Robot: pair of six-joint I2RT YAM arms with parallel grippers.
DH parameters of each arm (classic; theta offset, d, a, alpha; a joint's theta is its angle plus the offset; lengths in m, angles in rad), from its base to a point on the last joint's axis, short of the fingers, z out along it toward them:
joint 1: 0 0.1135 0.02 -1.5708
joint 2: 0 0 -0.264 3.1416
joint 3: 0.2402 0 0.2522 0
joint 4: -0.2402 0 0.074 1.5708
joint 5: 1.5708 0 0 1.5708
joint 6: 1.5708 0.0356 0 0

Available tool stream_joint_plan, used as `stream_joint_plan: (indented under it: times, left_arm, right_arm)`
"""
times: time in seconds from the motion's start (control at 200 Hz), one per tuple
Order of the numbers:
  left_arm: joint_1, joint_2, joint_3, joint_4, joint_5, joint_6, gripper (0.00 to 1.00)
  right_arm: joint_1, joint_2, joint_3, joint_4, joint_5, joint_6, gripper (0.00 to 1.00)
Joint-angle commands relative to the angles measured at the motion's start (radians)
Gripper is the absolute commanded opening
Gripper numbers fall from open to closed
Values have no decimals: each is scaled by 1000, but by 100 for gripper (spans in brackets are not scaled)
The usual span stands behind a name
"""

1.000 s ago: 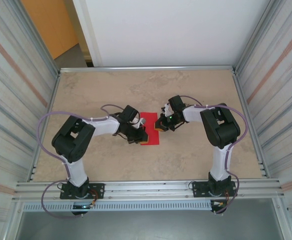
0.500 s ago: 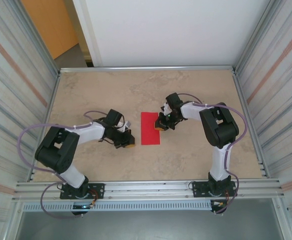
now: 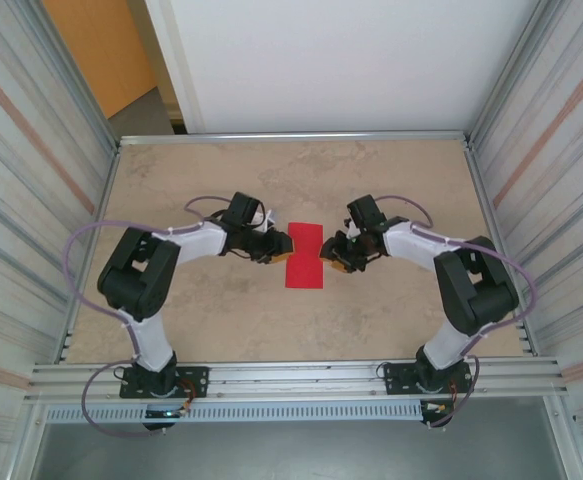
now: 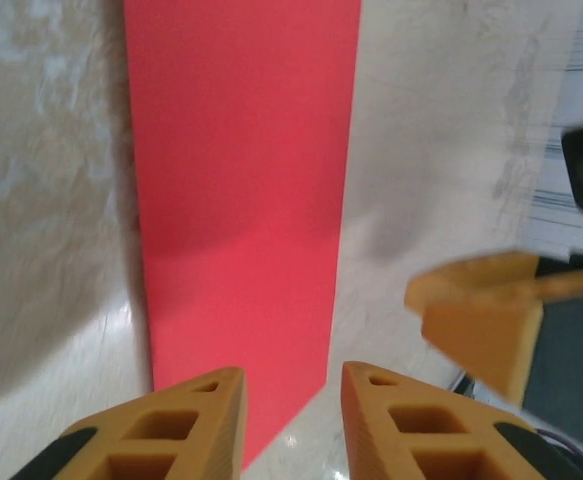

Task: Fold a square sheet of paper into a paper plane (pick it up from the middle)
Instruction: Fold the triangle a second time at the center of the table.

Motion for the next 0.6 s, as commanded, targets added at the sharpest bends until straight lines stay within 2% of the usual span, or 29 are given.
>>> stream_joint_plan:
  times: [0.0,0.145,0.336,0.596]
  left_arm:
    - [-2,62,86,-20,4,-23,30]
    - [-23,114,143,6,22,-34,27]
    - [-29,174,197,-60,-7,-42,25]
    - [-30,180,191,-98,-63,-61,23]
  right_arm:
    - [-2,-83,-74,27,32,86,45]
    - [9,-128,-158,80,8,119,48]
    - [24,-110,-165,99,-4,110,47]
    - [40,-71,-173,152,-42,96,44]
